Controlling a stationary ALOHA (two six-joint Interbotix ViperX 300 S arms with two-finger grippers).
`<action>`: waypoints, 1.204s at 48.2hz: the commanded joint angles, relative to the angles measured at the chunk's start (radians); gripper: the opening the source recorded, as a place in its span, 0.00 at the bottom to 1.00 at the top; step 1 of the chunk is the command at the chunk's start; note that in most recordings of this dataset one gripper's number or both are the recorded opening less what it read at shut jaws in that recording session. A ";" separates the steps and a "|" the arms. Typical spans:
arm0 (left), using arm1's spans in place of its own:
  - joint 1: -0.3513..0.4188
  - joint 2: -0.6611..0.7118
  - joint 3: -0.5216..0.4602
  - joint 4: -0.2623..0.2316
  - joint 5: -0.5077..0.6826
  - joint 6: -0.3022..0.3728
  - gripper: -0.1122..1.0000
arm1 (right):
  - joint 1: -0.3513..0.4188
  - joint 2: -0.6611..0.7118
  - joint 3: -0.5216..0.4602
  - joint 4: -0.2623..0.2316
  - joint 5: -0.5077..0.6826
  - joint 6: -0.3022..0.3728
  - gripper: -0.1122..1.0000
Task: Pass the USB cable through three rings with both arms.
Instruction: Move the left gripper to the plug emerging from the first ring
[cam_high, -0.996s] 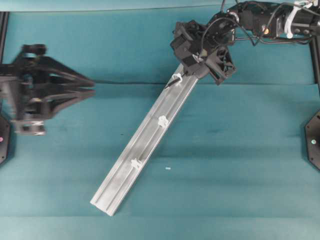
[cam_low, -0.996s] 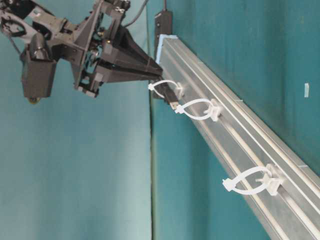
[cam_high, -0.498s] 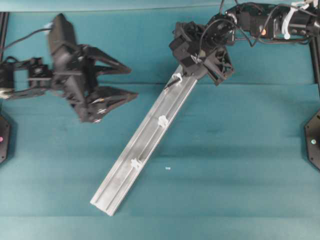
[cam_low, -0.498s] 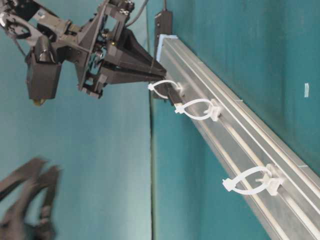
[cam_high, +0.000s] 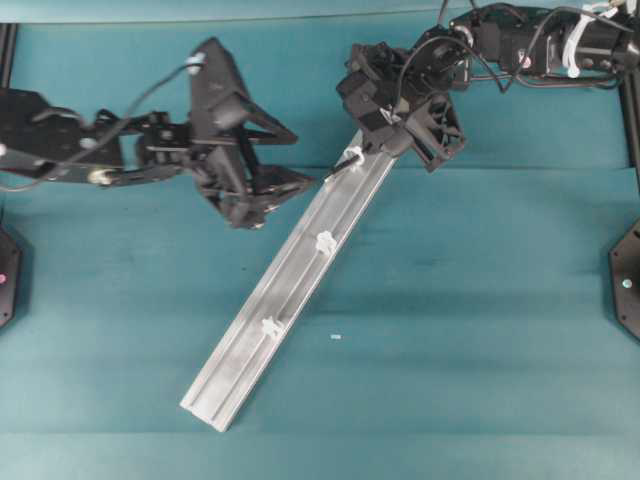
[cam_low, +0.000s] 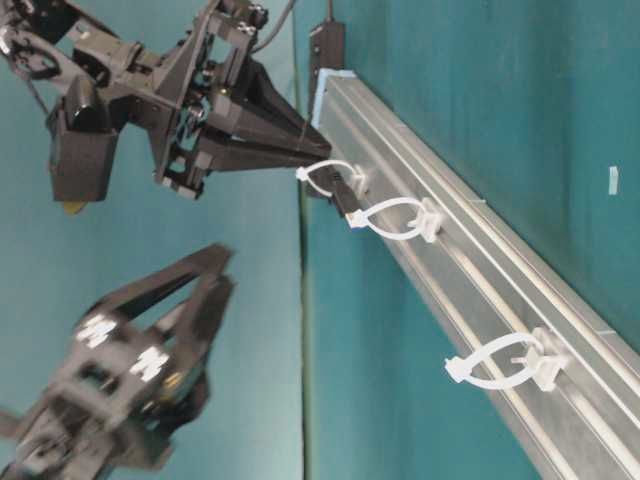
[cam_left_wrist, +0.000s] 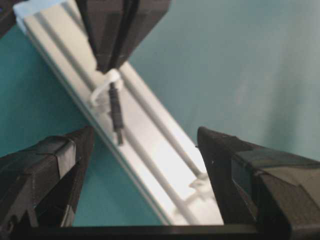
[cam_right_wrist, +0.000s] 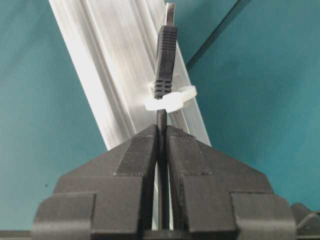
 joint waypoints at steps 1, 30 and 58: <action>0.006 0.081 -0.040 0.003 -0.012 0.006 0.91 | 0.006 0.002 -0.009 0.015 -0.002 -0.009 0.18; 0.012 0.213 -0.104 0.003 -0.025 0.015 0.91 | -0.002 0.003 -0.012 0.063 -0.009 -0.009 0.18; 0.014 0.295 -0.179 0.002 -0.043 0.005 0.90 | -0.002 0.003 -0.012 0.063 -0.006 -0.009 0.18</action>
